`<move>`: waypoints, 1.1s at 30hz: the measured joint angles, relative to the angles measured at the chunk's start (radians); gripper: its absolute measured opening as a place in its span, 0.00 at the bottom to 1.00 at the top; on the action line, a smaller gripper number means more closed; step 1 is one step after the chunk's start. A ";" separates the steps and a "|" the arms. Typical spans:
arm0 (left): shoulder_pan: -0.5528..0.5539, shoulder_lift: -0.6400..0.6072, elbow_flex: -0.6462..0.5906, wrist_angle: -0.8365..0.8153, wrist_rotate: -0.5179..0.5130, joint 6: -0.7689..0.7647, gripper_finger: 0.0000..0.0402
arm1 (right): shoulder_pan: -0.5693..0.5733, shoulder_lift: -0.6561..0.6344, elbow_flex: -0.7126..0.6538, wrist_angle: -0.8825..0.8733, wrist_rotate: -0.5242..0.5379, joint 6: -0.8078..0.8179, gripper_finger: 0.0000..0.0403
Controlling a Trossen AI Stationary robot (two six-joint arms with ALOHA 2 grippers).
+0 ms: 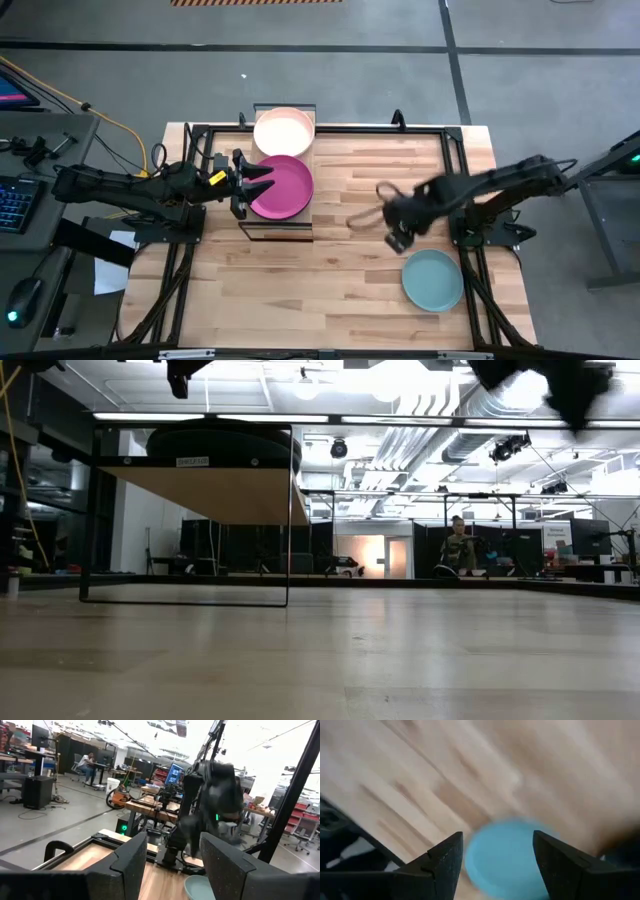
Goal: Place and stack plates onto a shelf
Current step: Stack the light blue plate on top of the light orange plate on the shelf
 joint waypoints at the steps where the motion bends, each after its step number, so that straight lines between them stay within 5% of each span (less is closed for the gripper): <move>1: 0.000 0.000 0.000 0.000 0.000 0.000 0.43 | 0.028 0.000 -0.055 0.015 -0.035 0.067 0.55; 7: 0.000 0.000 0.000 0.000 0.000 0.000 0.43 | 0.186 0.001 -0.367 0.236 -0.201 0.342 0.55; 12: 0.000 0.000 0.000 0.000 0.000 0.000 0.43 | 0.287 0.001 -0.472 0.552 -0.330 0.589 0.55; 19: 0.000 0.000 0.000 -0.001 -0.004 0.009 0.43 | 0.375 0.030 -0.486 0.705 -0.223 0.855 0.55; 33: 0.000 0.000 0.000 -0.010 -0.033 0.036 0.43 | 0.409 0.240 -0.484 0.765 -0.211 0.847 0.52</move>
